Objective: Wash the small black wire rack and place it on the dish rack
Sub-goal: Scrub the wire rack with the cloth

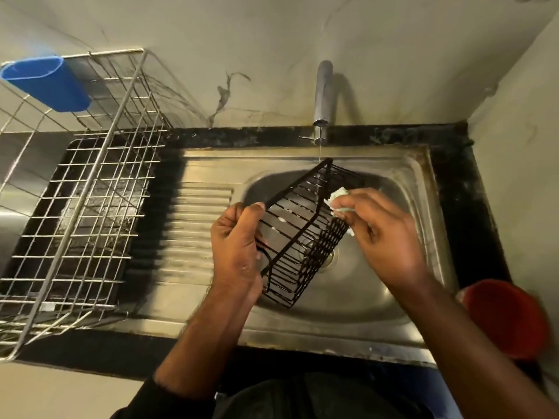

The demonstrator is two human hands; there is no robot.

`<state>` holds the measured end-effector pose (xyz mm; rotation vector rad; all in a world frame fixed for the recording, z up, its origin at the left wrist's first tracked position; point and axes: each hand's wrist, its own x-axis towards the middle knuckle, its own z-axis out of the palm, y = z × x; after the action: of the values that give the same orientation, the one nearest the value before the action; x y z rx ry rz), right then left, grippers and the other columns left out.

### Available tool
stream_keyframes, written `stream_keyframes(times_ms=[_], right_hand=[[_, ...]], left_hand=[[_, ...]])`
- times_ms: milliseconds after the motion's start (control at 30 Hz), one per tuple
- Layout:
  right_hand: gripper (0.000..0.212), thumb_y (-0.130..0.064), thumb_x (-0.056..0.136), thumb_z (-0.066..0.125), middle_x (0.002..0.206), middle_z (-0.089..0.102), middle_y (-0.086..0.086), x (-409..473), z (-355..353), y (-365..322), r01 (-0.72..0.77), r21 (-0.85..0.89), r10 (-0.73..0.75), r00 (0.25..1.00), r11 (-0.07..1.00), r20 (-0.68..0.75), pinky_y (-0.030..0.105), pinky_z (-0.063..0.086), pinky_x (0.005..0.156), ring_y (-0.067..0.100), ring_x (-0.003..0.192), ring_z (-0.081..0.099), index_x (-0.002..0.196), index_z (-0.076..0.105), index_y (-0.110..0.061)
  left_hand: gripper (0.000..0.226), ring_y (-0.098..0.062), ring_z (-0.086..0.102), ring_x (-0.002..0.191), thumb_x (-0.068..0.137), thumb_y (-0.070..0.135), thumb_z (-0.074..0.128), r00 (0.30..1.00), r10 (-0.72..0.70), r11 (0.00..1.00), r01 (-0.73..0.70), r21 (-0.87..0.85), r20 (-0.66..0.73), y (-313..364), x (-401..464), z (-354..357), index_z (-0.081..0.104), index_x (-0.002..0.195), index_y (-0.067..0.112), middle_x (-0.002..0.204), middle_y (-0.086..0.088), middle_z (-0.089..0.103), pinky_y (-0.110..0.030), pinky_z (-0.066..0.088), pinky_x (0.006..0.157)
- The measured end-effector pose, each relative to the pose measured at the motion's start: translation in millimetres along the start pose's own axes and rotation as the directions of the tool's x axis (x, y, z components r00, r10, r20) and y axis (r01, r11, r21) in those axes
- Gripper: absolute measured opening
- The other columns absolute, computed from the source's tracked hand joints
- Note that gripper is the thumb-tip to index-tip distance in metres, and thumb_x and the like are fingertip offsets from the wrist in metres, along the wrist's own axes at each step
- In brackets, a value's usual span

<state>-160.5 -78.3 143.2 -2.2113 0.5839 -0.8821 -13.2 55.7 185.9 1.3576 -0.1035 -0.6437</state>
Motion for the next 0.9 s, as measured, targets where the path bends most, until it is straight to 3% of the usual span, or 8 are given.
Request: stream_keyframes(times_ms=[167, 300, 400, 500, 633, 667, 767, 900], right_hand=[[0.036, 0.0, 0.092, 0.069, 0.108, 0.069, -0.01, -5, -2, 3, -0.222, 0.137, 0.231, 0.971, 0.965, -0.056, 0.01, 0.048, 0.085, -0.003, 0.101, 0.065, 0.121, 0.063, -0.02], [0.039, -0.009, 0.09, 0.073, 0.111, 0.073, 0.0, 16, -2, 9, -0.378, 0.437, 0.512, 0.824, 0.816, -0.243, 0.036, 0.058, 0.09, 0.012, 0.104, 0.071, 0.123, 0.055, -0.02], [0.033, -0.01, 0.093, 0.069, 0.116, 0.073, -0.005, 34, -3, 8, -0.359, 0.264, 0.418, 0.882, 0.895, -0.218, 0.028, 0.058, 0.091, 0.003, 0.105, 0.069, 0.124, 0.067, -0.021], [0.052, 0.011, 0.09, 0.061, 0.126, 0.068, -0.006, 30, 4, -7, -0.14, 0.066, 0.136, 0.989, 0.988, 0.063, 0.013, 0.047, 0.1, -0.001, 0.114, 0.061, 0.128, 0.067, -0.023], [0.054, 0.005, 0.088, 0.039, 0.128, 0.064, 0.005, 21, 11, -17, 0.301, -0.043, -0.267, 0.896, 0.953, 0.355, 0.011, 0.031, 0.107, 0.016, 0.118, 0.053, 0.13, 0.066, -0.012], [0.054, 0.001, 0.088, 0.035, 0.127, 0.063, 0.008, 22, 9, -13, 0.315, -0.073, -0.268, 0.89, 0.946, 0.369, 0.009, 0.027, 0.108, 0.016, 0.118, 0.052, 0.129, 0.067, -0.012], [0.049, -0.001, 0.091, 0.041, 0.125, 0.062, 0.008, 33, -8, 7, 0.034, -0.199, 0.006, 0.981, 0.979, 0.195, 0.004, 0.03, 0.101, 0.005, 0.114, 0.044, 0.128, 0.068, -0.017], [0.046, 0.014, 0.088, 0.055, 0.117, 0.062, 0.011, 42, -19, 24, -0.108, -0.301, 0.145, 0.984, 0.948, 0.104, 0.004, 0.035, 0.087, 0.024, 0.111, 0.056, 0.124, 0.07, -0.01]], left_hand=[[0.033, -0.003, 0.038, 0.033, 0.095, 0.007, 0.063, 0.997, -0.032, 0.999, 0.03, -0.034, -0.077, -1, 15, -10, 0.053, 0.066, 0.017, 0.045, 0.008, 0.046, -0.015, 0.024, 0.028], [0.034, -0.002, 0.037, 0.032, 0.094, 0.007, 0.063, 0.996, -0.045, 0.999, 0.045, -0.011, -0.083, 0, 15, -14, 0.055, 0.063, 0.018, 0.044, 0.008, 0.046, -0.014, 0.023, 0.03], [0.037, -0.003, 0.037, 0.033, 0.094, 0.006, 0.063, 0.994, -0.059, 0.998, 0.056, -0.031, -0.092, -1, 16, -19, 0.057, 0.06, 0.02, 0.047, 0.008, 0.049, -0.015, 0.026, 0.032], [0.038, -0.004, 0.034, 0.032, 0.095, 0.004, 0.062, 0.994, -0.056, 0.998, 0.052, -0.041, -0.089, 0, 18, -23, 0.054, 0.061, 0.018, 0.046, 0.007, 0.047, -0.016, 0.026, 0.032], [0.039, -0.004, 0.032, 0.031, 0.095, 0.004, 0.061, 0.995, -0.042, 0.999, 0.04, -0.024, -0.087, 3, 22, -27, 0.051, 0.06, 0.016, 0.043, 0.007, 0.043, -0.016, 0.026, 0.033], [0.041, -0.005, 0.031, 0.03, 0.096, 0.004, 0.061, 0.996, -0.037, 0.999, 0.035, -0.025, -0.083, 3, 22, -29, 0.05, 0.058, 0.016, 0.042, 0.007, 0.042, -0.016, 0.026, 0.032], [0.042, -0.006, 0.031, 0.028, 0.095, 0.003, 0.06, 0.997, -0.03, 0.999, 0.028, -0.031, -0.073, 4, 21, -35, 0.05, 0.057, 0.016, 0.04, 0.007, 0.04, -0.016, 0.025, 0.032], [0.034, -0.006, 0.032, 0.028, 0.095, 0.002, 0.06, 0.996, -0.032, 0.999, 0.031, -0.02, -0.088, 3, 19, -38, 0.051, 0.063, 0.01, 0.041, 0.006, 0.042, -0.015, 0.025, 0.032]])
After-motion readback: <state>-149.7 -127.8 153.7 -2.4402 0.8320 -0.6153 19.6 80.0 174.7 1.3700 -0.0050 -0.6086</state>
